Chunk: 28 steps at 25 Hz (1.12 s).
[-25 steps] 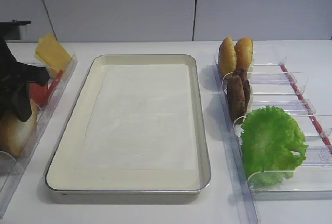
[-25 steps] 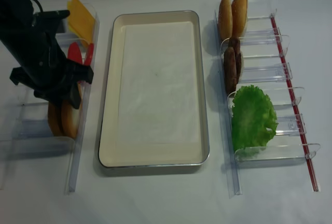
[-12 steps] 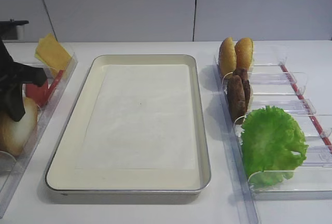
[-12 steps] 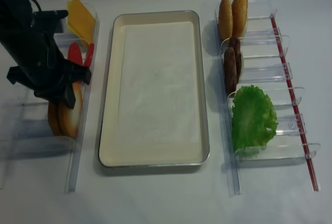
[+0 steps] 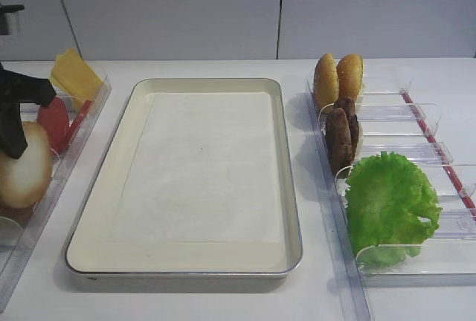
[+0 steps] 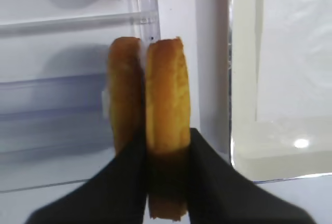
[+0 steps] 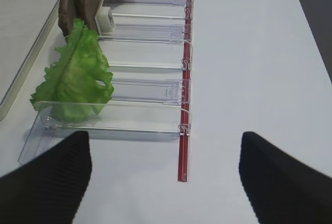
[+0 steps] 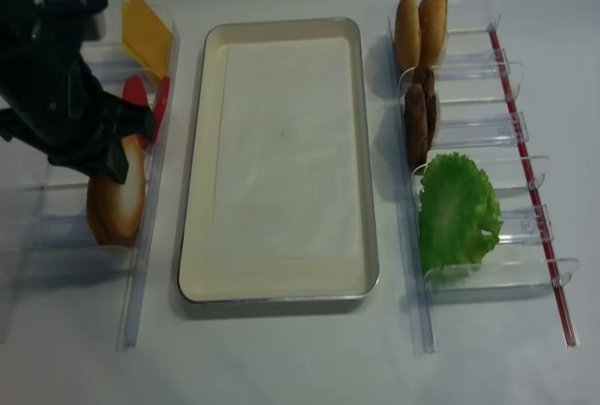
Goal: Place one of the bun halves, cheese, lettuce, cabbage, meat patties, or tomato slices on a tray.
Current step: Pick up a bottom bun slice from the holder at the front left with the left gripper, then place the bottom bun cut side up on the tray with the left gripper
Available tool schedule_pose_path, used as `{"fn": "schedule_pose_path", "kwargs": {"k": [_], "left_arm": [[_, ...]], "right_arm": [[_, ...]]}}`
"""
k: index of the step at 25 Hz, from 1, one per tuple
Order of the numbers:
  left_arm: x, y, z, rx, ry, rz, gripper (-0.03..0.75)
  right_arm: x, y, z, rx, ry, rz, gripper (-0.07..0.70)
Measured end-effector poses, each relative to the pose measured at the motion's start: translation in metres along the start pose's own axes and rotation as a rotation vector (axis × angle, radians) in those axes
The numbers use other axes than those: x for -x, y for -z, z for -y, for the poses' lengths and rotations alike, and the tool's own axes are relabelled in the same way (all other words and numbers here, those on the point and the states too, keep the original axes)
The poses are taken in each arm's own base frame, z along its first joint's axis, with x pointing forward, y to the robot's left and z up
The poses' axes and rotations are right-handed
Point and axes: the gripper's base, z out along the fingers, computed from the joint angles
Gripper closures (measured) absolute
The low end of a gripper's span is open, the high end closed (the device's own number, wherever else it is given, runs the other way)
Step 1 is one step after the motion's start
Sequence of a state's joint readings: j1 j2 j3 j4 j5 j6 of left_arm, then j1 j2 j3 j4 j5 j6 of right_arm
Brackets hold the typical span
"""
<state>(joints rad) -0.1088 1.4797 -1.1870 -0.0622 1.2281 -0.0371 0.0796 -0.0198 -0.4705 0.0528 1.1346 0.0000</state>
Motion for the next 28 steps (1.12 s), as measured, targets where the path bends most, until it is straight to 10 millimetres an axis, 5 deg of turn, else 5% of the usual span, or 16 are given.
{"fn": "schedule_pose_path", "kwargs": {"k": [10,20,28], "left_arm": [[-0.020,0.039,0.006,-0.067,0.006,0.129,0.587],[-0.022,0.050,0.039,-0.429,-0.097,0.164,0.587],[0.002,0.017,0.058,-0.615,-0.126,0.072,0.587]], "right_arm": [[0.000,0.000,0.000,0.000,0.000,0.000,0.050],[0.000,0.000,0.000,0.000,0.000,0.000,0.050],[0.000,0.000,0.000,0.000,0.000,-0.002,0.050]]}}
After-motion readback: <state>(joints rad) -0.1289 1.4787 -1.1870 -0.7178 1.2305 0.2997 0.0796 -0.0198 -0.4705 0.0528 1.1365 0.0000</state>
